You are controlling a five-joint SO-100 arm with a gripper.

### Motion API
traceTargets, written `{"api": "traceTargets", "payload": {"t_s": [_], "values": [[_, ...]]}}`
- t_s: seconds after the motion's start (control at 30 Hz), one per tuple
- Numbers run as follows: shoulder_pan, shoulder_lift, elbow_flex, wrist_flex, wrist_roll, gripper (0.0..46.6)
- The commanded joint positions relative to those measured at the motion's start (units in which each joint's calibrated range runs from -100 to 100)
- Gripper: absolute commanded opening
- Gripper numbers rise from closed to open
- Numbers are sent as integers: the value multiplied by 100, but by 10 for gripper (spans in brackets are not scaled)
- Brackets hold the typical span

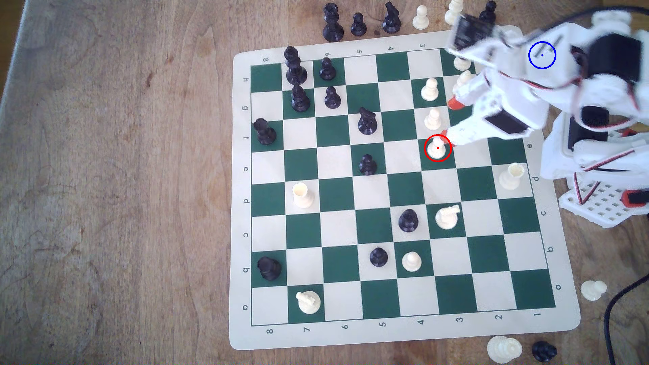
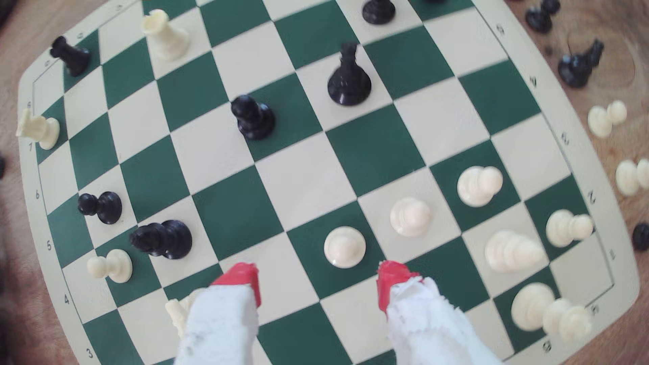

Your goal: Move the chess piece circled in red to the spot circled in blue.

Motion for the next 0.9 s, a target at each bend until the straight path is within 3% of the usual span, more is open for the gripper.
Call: {"api": "traceTargets", "payload": {"t_s": [0.0,0.27,0.4,0.87], "values": [[-159,588,-538,144,-366,203],[68,2311,-1245,87,-679,156],[115,2821,-1544,13,-899,154],[-3,3576,-1318,-568,-943,136]]}}
